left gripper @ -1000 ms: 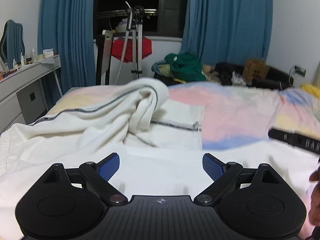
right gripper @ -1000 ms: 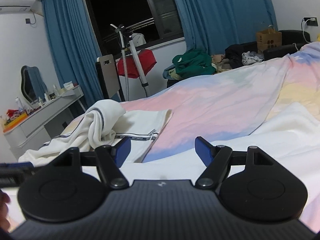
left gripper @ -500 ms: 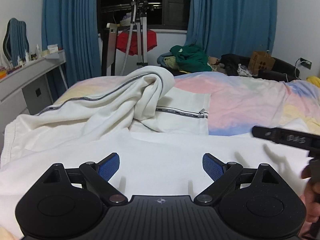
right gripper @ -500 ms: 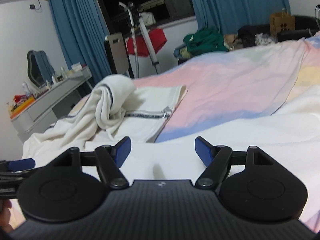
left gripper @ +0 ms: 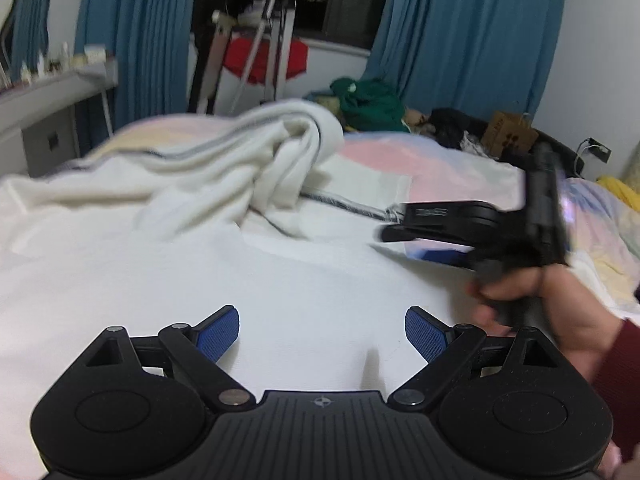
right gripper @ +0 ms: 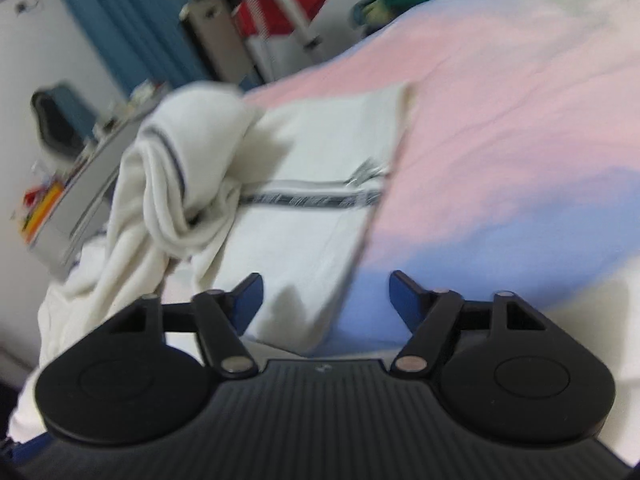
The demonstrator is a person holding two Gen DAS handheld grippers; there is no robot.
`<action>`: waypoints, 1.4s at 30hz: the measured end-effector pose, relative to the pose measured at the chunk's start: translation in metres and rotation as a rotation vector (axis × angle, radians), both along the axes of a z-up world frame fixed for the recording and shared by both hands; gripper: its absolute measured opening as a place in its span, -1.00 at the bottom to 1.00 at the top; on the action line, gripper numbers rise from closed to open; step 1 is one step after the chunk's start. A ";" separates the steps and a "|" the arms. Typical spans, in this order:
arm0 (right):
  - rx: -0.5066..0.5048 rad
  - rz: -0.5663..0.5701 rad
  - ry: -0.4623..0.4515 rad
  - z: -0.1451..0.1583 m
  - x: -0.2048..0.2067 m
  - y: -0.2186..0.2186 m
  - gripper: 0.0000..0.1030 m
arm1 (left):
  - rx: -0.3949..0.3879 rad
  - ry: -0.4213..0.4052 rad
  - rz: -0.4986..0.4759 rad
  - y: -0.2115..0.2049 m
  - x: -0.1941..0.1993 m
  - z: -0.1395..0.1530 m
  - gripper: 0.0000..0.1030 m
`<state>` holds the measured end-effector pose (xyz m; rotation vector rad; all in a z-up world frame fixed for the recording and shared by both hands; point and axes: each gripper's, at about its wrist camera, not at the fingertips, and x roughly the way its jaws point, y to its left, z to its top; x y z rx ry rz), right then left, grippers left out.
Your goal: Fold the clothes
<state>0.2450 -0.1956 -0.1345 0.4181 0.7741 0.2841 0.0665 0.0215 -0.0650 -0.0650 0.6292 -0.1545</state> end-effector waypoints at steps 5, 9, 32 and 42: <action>-0.141 0.046 -0.073 -0.002 0.001 0.026 -0.72 | -0.006 0.020 -0.015 -0.002 0.011 -0.013 0.78; -0.092 -0.009 -0.126 0.018 0.002 0.000 -0.76 | -0.010 0.036 -0.027 -0.003 0.020 -0.023 0.78; 0.070 -0.723 -0.268 0.066 -0.018 -0.294 -0.79 | 0.091 0.036 -0.095 -0.029 0.031 -0.033 0.78; -0.053 -0.776 -0.142 0.004 0.000 -0.324 -0.77 | 0.085 0.053 -0.097 -0.034 0.039 -0.035 0.78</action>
